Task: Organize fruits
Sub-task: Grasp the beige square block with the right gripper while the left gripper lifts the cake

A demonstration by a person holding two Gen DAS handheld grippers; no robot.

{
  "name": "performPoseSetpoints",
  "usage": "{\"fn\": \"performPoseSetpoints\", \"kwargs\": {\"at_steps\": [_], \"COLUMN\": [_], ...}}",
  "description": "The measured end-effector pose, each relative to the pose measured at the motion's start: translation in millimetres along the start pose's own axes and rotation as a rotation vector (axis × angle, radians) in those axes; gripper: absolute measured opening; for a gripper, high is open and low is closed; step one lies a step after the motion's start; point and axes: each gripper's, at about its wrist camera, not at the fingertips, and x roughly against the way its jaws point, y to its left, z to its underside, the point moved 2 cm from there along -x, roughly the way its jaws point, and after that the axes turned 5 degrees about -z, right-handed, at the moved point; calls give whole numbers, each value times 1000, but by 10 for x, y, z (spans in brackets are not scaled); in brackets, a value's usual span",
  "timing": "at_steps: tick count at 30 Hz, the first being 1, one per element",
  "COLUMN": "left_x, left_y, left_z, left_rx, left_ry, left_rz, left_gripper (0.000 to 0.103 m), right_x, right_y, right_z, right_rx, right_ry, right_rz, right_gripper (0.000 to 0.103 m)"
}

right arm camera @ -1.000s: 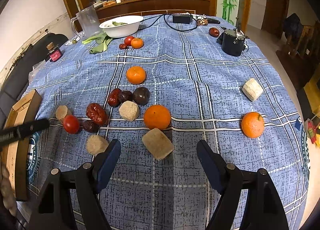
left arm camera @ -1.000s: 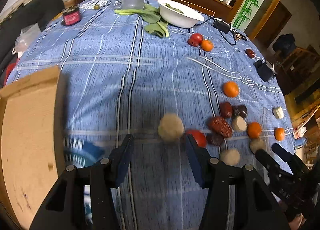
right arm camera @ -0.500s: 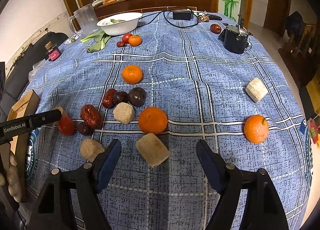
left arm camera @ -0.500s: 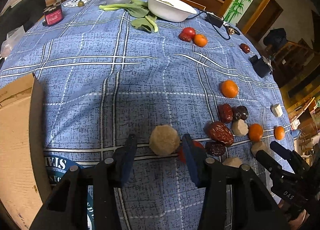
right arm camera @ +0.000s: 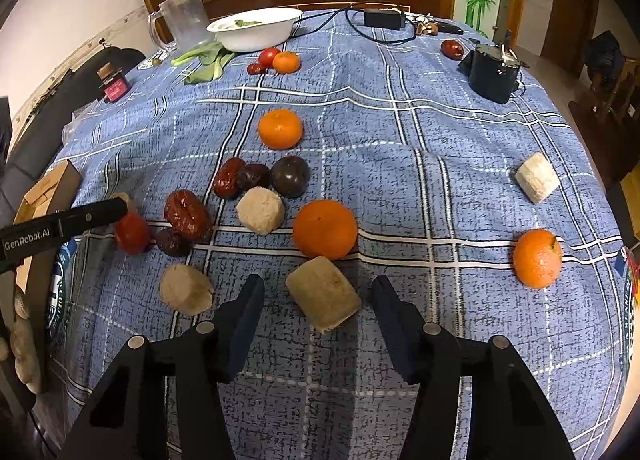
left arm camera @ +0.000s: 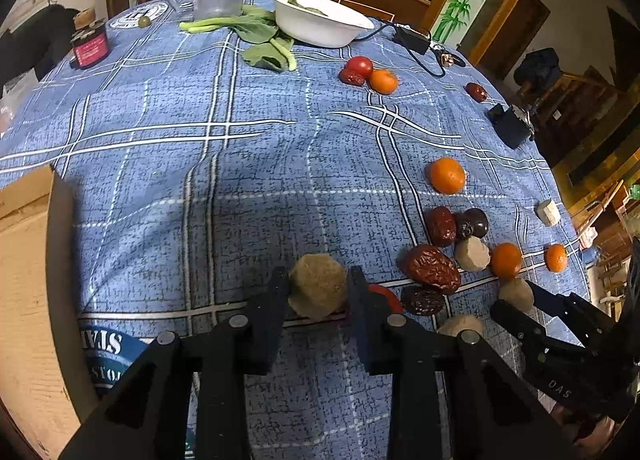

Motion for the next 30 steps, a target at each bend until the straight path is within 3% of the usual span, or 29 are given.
{"fn": "performPoseSetpoints", "kwargs": {"at_steps": [2,5,7,8,20,24,30], "left_x": [-16,-12,-7,-2,372,614,1023], "left_y": [-44,-87,-84,-82,-46,97,556], "left_z": [-14,-13,1,9,125,158,222], "left_rx": [-14,-38,-37,-33,4,40,108], "left_ry": [-11,-21,-21,-20,-79,-114,-164], "left_rz": [-15,-46,-53,-54,-63,-64,-113], "left_gripper": [30,31,31,31,27,27,27], "right_x": [-7,-10,4,15,259,371,444], "right_y": [26,54,35,18,41,227,820], "right_z": [-2,3,12,15,108,86,-54], "right_rx": [11,26,29,23,2,32,122], "right_ry": [-1,-2,-5,-5,-22,-44,-68], "right_rz": [2,18,31,25,-2,-32,-138], "right_gripper": [59,51,39,38,38,38,38]}}
